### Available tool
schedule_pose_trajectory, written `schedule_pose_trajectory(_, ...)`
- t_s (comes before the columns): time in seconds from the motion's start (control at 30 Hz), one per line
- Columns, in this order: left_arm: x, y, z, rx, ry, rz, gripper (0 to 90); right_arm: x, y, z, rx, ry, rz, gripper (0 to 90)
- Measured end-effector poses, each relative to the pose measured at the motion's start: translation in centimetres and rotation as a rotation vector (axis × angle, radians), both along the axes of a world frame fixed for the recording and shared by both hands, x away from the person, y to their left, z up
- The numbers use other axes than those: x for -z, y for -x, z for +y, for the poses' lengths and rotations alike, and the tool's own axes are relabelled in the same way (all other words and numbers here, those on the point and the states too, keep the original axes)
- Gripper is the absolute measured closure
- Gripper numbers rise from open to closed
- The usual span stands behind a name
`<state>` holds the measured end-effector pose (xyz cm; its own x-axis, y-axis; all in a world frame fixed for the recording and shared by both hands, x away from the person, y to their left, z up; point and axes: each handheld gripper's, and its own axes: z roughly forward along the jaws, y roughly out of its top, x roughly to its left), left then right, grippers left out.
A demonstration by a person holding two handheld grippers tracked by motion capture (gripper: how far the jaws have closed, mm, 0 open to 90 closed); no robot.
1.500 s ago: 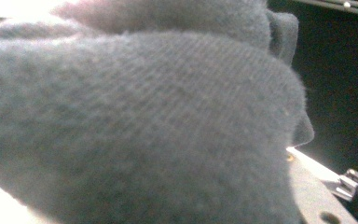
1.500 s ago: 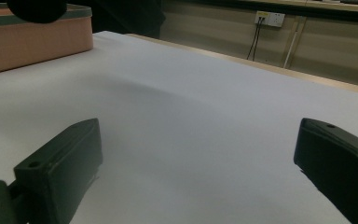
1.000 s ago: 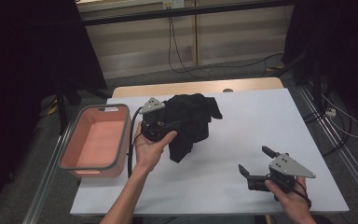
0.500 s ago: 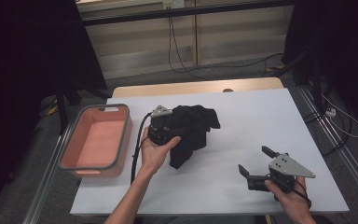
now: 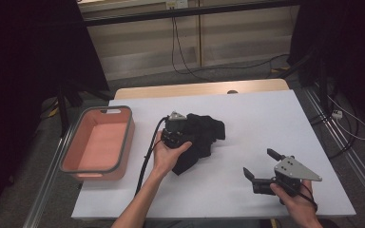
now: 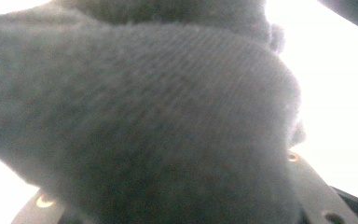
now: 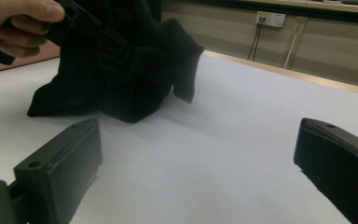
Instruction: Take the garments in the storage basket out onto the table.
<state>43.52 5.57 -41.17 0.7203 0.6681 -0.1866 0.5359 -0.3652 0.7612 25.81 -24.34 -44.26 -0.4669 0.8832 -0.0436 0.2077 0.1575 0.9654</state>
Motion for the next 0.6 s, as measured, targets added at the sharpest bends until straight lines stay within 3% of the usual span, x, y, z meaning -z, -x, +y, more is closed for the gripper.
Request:
schedule_pose_trajectory(0.43, 3.2, -1.0, -2.1, 0.025, -0.074, 0.029, 60.6, 0.0, 0.1, 0.0, -0.001, 0.001, 0.0, 0.7)
schedule_pose_trajectory(0.6, 3.9, -1.5, -2.9, 0.038, -0.09, 0.019, 59.4, 0.0, 0.2, -0.1, 0.0, 0.004, -0.001, 0.7)
